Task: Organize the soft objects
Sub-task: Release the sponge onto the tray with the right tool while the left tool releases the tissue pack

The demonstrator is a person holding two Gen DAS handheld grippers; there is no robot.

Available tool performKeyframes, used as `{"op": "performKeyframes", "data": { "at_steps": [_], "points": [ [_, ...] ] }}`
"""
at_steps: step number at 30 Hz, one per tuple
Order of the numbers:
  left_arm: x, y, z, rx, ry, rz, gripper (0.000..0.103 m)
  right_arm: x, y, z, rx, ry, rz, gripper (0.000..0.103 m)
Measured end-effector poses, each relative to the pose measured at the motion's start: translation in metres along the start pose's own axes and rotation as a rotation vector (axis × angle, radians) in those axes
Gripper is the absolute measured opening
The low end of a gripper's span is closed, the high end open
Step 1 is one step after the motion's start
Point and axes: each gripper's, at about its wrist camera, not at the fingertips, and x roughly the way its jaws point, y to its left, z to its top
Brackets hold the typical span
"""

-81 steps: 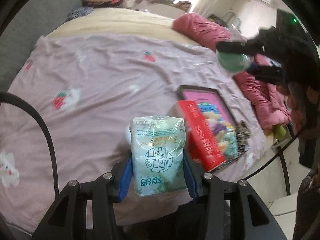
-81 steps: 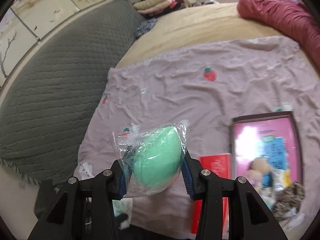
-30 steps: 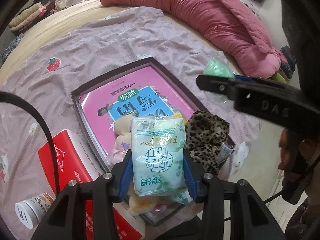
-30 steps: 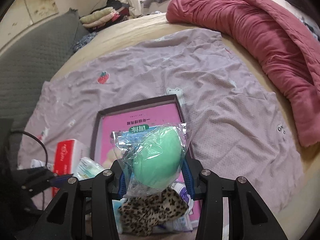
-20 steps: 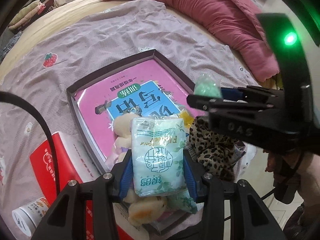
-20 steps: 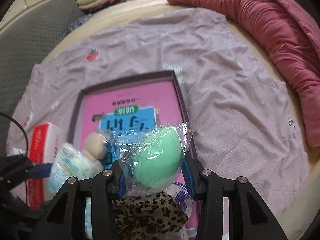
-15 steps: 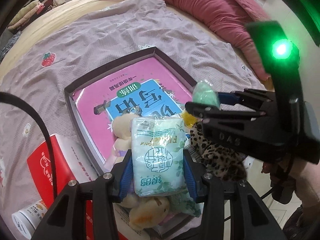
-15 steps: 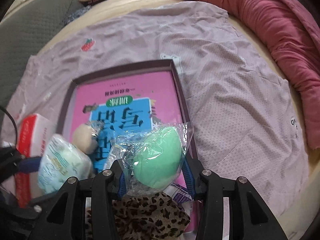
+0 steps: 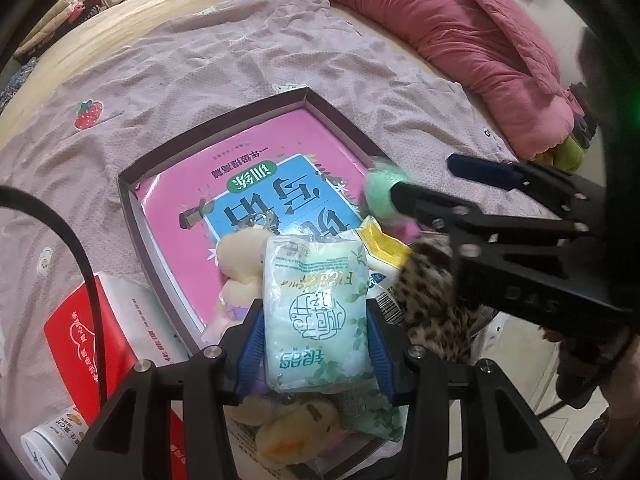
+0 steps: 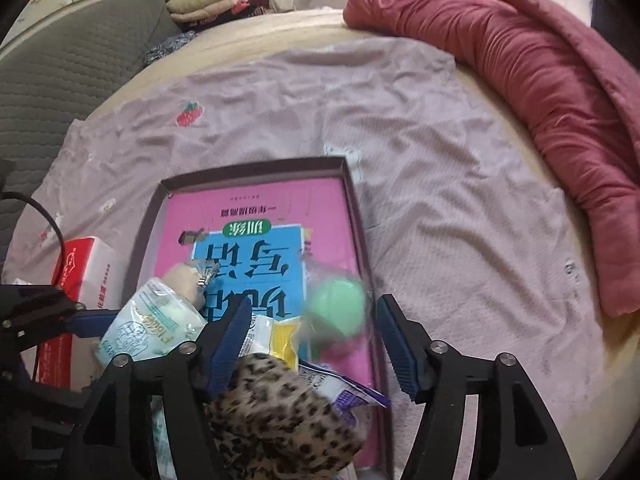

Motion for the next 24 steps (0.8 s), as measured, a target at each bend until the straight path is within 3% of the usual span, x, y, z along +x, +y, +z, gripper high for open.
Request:
{"op": "performKeyframes", "data": {
  "at_steps": [9, 13, 24],
  "points": [
    [-0.002, 0.001, -0.001, -0.011, 0.002, -0.007, 0.063, -0.037, -0.002, -0.002, 0.023, -0.107, -0.042, 0.072],
    [-0.011, -0.001, -0.001, -0.005, -0.024, -0.011, 0.075, -0.057, -0.002, 0.001, 0.035, -0.159, -0.047, 0.072],
    [-0.048, 0.001, -0.003, -0.013, -0.102, -0.014, 0.077, -0.127, 0.008, 0.001, 0.081, -0.324, -0.052, 0.073]
  ]
}}
